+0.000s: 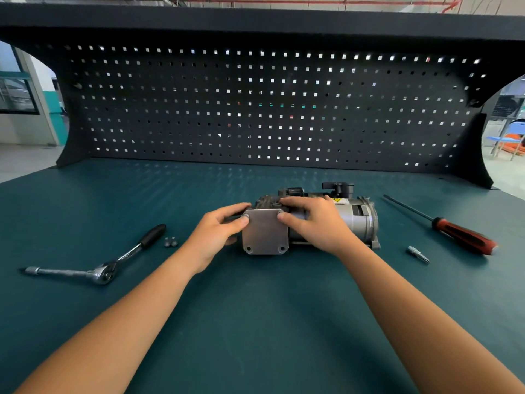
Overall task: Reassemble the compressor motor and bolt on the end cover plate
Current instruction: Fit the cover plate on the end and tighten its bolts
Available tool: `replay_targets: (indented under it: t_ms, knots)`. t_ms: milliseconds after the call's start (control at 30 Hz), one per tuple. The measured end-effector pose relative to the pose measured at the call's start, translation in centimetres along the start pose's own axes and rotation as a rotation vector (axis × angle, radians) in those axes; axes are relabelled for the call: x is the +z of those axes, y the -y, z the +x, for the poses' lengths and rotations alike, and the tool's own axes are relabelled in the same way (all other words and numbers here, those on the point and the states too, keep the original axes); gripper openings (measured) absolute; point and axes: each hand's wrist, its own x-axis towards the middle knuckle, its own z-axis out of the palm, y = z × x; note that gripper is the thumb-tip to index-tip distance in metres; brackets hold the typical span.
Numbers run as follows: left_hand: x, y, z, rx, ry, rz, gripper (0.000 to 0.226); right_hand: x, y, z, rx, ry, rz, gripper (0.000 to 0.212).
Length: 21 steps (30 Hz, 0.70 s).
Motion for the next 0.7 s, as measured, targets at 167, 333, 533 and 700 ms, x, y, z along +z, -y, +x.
replay_targets:
  t_ms: [167,333,533,700]
  knots:
    - [-0.2,0.4,-0.3,0.011,0.026,0.012,0.031,0.4,-0.2,-0.7,-0.071,-0.024,-0.021,0.040]
    - [0.0,0.3,-0.3,0.016,0.029,0.020,0.030,0.7,-0.4,-1.0,-0.086,-0.043,-0.036,0.044]
    - [0.1,0.6,-0.1,0.022,0.024,0.023,0.030,1.2,-0.6,-1.1,-0.112,-0.104,-0.046,0.043]
    - [0.2,1.0,0.0,0.044,0.021,0.033,0.031,1.5,-1.0,-1.3,-0.154,-0.110,-0.057,0.049]
